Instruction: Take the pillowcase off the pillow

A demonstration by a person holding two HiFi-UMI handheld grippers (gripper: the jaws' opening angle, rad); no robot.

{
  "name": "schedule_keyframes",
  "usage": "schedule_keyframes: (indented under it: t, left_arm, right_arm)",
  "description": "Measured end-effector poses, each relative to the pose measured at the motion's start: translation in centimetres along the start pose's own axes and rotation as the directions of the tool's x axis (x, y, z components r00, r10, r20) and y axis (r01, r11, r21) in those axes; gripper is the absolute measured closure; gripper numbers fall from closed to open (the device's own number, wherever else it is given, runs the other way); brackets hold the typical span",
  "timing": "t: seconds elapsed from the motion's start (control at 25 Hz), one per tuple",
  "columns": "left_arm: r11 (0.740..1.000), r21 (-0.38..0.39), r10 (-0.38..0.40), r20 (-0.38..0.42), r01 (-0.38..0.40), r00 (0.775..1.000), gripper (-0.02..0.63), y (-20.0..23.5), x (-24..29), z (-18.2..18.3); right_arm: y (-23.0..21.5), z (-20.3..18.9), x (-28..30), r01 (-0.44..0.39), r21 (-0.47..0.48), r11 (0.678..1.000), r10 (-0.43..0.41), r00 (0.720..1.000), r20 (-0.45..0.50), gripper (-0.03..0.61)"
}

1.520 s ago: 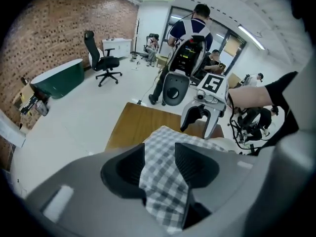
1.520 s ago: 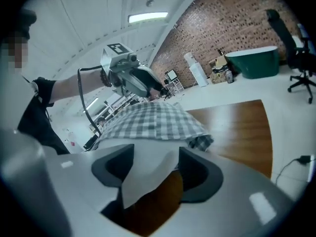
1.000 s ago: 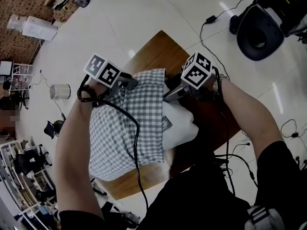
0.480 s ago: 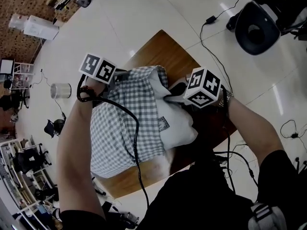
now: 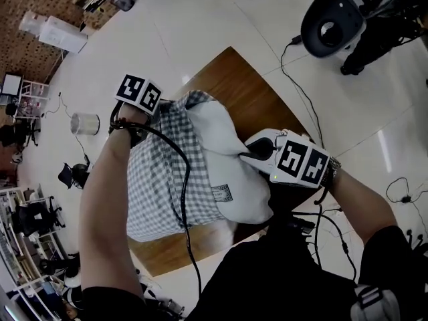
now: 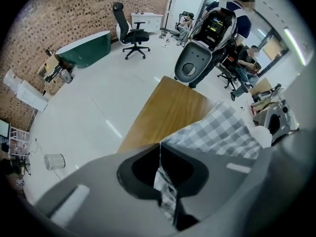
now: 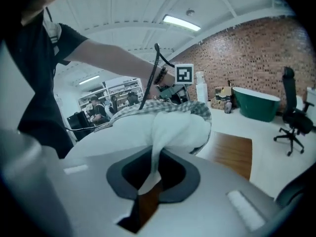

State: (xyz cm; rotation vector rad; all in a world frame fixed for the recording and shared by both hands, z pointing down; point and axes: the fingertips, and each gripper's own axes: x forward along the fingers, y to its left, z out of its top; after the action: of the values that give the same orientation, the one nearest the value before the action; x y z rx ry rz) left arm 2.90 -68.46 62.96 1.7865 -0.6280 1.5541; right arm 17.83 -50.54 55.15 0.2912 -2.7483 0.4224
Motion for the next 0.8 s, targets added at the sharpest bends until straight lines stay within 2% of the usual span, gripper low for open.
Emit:
schedule_keyframes:
  t: [0.12,0.24,0.44,0.64,0.8]
  left_arm:
    - [0.998,-0.031,0.046,-0.022,-0.047,0.999,0.603,1.6,-0.3,-1.8]
    - [0.994,-0.077,0.071,-0.036,-0.074,0.997,0.603,3.5,-0.5,-4.6]
    - [0.984,-0.143,0.099,-0.038,-0.104,0.994,0.603,5.8,-1.1,-7.3]
    - [0.972,-0.203,0.12,-0.023,-0.123,0.992,0.603,7.9,-2.7,-11.5]
    - [0.975,-0.195,0.115,0.02,-0.109,0.993,0.603,7.6,-2.5,-13.1]
  right_arm:
    - [1.5,1.6,-1.0,0.024,-0.067,0.997,-0.024,1.0,0.003,0.557]
    - [2.8,2.1,-1.6,0.034,-0.079,0.996,-0.033,0.999,0.013,0.557]
    - [1.7,1.3,-3.4,0.058,-0.044,0.997,-0.057,0.998,0.005,0.557]
    - [1.2,1.0,-3.4,0.103,0.006,0.995,-0.103,0.995,-0.008,0.557]
    - [1.5,0.0,-2.0,0.117,0.03,0.993,-0.116,0.992,-0.041,0.555]
